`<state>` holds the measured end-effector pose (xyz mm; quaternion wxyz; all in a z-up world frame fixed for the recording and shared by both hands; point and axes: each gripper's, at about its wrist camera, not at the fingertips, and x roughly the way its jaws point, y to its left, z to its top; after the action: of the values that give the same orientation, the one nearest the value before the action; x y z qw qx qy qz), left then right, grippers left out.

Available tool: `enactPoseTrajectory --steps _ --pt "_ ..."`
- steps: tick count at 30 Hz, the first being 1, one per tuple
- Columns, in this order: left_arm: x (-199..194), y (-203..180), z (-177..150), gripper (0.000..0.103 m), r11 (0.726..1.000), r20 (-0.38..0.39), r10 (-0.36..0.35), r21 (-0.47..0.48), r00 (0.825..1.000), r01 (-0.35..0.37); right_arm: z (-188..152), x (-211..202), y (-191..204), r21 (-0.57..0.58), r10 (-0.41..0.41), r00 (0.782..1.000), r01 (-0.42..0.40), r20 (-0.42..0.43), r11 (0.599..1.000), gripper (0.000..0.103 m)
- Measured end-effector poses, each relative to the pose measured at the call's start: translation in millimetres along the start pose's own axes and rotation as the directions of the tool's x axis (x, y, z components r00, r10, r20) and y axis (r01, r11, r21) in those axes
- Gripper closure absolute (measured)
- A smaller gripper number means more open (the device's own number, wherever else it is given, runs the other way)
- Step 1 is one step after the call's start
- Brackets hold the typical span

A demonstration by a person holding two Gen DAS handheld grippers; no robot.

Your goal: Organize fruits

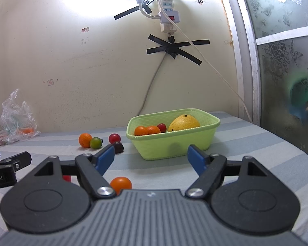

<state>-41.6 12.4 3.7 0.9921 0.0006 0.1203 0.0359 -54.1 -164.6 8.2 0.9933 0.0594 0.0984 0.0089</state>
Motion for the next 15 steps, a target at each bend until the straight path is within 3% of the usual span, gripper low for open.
enactPoseTrajectory --steps 15 --pt "-0.5 -1.4 -0.9 0.0 1.0 0.005 -0.005 0.0 1.0 0.005 -0.4 0.4 -0.3 -0.001 0.0 1.0 0.0 -0.001 1.0 0.023"
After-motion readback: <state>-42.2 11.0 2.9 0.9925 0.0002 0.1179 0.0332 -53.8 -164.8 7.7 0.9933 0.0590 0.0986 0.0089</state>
